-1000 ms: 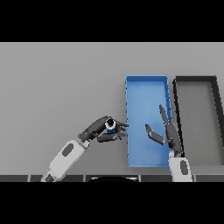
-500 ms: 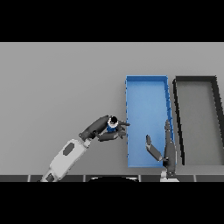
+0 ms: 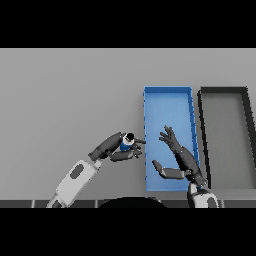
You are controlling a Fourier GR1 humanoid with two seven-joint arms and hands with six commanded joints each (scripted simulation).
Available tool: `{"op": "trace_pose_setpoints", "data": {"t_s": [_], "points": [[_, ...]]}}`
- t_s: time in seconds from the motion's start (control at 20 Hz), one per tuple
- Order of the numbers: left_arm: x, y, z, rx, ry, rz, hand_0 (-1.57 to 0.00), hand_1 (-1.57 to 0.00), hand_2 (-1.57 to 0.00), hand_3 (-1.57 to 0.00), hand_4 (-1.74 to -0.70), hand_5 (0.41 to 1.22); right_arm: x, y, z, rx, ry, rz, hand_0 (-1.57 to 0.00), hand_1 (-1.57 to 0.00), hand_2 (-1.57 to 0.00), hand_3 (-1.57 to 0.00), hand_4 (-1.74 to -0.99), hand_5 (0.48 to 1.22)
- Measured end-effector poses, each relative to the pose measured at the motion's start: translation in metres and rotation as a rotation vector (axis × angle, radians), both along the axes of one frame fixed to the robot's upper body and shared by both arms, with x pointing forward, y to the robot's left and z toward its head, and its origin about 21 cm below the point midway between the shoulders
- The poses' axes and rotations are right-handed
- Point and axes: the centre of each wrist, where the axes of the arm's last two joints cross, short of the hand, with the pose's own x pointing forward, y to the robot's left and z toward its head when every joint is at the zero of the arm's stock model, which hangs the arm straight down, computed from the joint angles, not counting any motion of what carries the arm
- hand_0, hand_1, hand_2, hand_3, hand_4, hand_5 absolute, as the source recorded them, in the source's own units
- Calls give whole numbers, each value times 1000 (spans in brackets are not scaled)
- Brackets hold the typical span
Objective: Pick up the blue pipe and place it into the blue bin.
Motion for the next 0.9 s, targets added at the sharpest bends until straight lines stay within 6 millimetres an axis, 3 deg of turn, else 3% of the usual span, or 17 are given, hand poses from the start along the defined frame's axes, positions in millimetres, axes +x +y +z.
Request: {"op": "trace_pose_setpoints", "data": {"t_s": [0.15, 0.4, 0.6, 0.9], "points": [[-2, 0, -3, 10, -6, -4, -1571, -1571, -1571, -1440, -1730, 1221, 20, 15, 27, -30, -44, 118, 1, 1, 1, 1, -1335, 490], [1, -1, 4, -10, -11, -21, -1571, -1571, -1571, -1444, -1728, 1221, 40, 45, 55, -95, -102, 270, 1, 1, 1, 1, -1307, 497], [2, 0, 0, -20, -18, -44, -1571, -1571, -1571, -1519, -1565, 1221, 50, 67, 77, -126, -185, 363, 1, 1, 1, 1, -1250, 521], [4, 5, -2, -1, -30, -43, -1571, -1571, -1571, -1557, -1473, 1221, 70, 93, 87, -170, -134, 411, 1, 1, -9, 1, -1210, 498]]}}
